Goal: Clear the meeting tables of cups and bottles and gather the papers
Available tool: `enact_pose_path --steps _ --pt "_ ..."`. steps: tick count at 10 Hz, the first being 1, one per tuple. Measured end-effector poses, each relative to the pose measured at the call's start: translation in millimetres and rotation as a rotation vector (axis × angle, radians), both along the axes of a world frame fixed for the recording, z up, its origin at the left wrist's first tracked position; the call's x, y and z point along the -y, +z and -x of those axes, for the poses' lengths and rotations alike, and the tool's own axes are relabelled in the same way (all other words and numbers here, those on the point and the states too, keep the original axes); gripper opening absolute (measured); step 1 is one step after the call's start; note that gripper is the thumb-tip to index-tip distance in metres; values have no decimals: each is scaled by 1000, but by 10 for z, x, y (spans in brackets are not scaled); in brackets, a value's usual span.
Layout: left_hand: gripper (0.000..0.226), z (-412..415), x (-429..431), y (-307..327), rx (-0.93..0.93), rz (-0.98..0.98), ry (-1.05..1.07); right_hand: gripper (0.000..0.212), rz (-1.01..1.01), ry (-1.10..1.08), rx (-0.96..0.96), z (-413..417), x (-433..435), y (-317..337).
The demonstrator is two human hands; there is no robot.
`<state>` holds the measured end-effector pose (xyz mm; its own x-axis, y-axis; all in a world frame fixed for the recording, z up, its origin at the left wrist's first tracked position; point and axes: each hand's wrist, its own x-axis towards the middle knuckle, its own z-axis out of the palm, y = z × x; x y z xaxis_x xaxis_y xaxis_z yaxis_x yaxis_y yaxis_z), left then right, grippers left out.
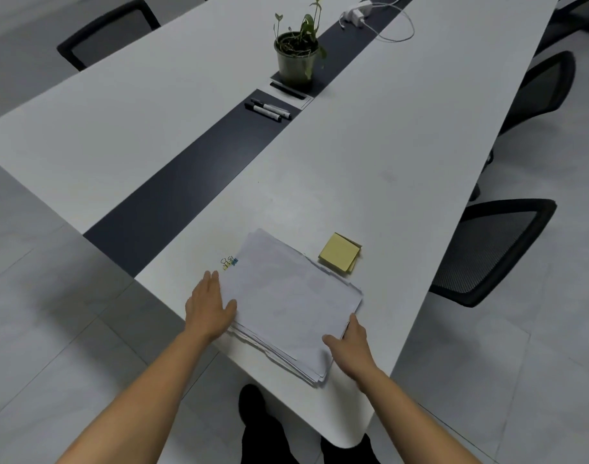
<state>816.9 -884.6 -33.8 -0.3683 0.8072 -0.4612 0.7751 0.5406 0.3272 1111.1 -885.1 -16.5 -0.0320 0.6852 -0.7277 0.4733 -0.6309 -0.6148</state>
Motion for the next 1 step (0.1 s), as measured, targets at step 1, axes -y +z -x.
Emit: enact_pose_path --steps 1 --pt "72 -205 284 15 -52 -137 -25 70 -69 101 44 -104 -90 179"
